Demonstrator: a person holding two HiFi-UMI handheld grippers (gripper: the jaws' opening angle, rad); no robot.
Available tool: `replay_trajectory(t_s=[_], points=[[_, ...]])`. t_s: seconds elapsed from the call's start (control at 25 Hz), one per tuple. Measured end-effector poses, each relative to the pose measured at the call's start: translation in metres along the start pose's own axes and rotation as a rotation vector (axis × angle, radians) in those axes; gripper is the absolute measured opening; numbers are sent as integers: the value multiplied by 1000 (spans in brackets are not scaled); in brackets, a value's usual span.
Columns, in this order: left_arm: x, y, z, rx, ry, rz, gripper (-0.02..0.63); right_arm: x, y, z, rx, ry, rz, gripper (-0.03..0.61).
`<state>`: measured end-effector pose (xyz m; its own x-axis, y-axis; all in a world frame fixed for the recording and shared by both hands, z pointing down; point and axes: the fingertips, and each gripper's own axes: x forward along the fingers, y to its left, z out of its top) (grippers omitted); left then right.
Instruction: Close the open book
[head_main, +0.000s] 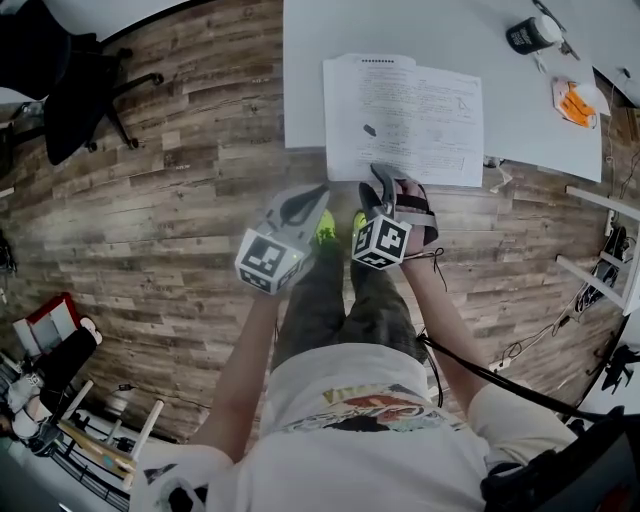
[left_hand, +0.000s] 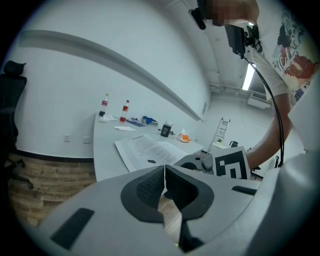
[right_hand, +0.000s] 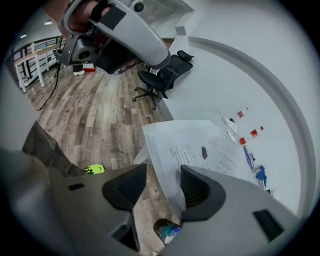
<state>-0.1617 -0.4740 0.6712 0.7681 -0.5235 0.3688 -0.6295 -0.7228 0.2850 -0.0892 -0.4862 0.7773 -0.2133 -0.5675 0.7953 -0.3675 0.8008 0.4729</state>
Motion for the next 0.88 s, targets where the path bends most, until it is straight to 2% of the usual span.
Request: replay_trajectory(t_s=[0.4,0.56,0.76,0.88], points=[[2,5,-8,-16,8,-31,14,13,1,-5,-90,66,-123,206],[-1,2,-11,-20,13,-42,14,11,-6,-2,-3,42,-147,185],[-3,-1,-2,-8,9,-55,12,-1,-11,7,100,-13,-94,157],[-4,-4,10,4,-3,-60,14,-11,-13,12,162,-29,-63,104]])
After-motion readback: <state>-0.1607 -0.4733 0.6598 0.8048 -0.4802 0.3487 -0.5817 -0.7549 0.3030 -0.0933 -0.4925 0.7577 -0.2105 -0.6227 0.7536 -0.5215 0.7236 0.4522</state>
